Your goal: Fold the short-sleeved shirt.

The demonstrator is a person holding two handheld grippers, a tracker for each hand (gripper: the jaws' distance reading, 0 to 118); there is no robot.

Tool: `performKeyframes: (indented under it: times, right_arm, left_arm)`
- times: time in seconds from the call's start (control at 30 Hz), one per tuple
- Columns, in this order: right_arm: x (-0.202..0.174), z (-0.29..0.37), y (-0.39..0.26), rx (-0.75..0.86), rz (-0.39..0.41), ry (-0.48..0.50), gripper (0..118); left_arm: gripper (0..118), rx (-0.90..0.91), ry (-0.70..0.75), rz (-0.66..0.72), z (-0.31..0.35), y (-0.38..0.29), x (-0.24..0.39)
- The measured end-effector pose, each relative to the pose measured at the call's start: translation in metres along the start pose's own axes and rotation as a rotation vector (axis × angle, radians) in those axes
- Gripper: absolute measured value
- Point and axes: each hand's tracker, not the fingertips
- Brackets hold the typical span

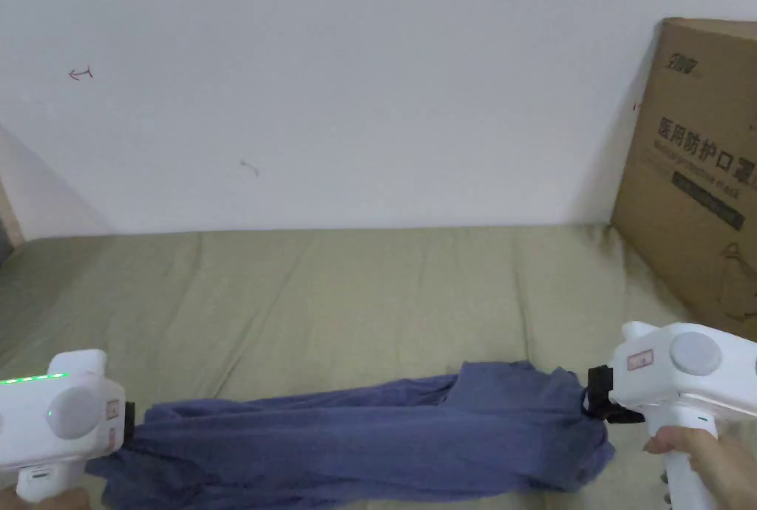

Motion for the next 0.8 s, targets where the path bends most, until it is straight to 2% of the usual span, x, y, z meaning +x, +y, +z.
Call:
performKeyframes:
  times: [0.13, 0.33, 0.43, 0.53, 0.67, 0.8]
  right_arm:
    - [-0.005, 0.058, -0.052, 0.014, 0.026, 0.028, 0]
    - [0.021, 0.123, -0.153, 0.018, 0.044, 0.048, 0]
    - [0.037, 0.157, -0.221, -0.002, 0.019, 0.071, 0]
    - [0.051, 0.185, -0.284, -0.04, 0.003, 0.083, 0]
    - [0.061, 0.209, -0.348, -0.092, 0.033, 0.051, 0]
    - [0.069, 0.22, -0.392, -0.122, 0.008, 0.067, 0]
  left_arm:
    - [3, 0.029, -0.021, -0.028, 0.055, -0.049, -0.012]
    - [3, 0.03, -0.051, -0.014, 0.144, -0.147, -0.044]
    - [3, 0.025, -0.041, -0.051, 0.185, -0.204, -0.054]
    - [3, 0.0, 0.009, -0.161, 0.21, -0.253, -0.066]
    - [3, -0.037, -0.002, -0.162, 0.232, -0.304, -0.082]
    - [3, -0.051, 0.02, -0.165, 0.242, -0.334, -0.088]
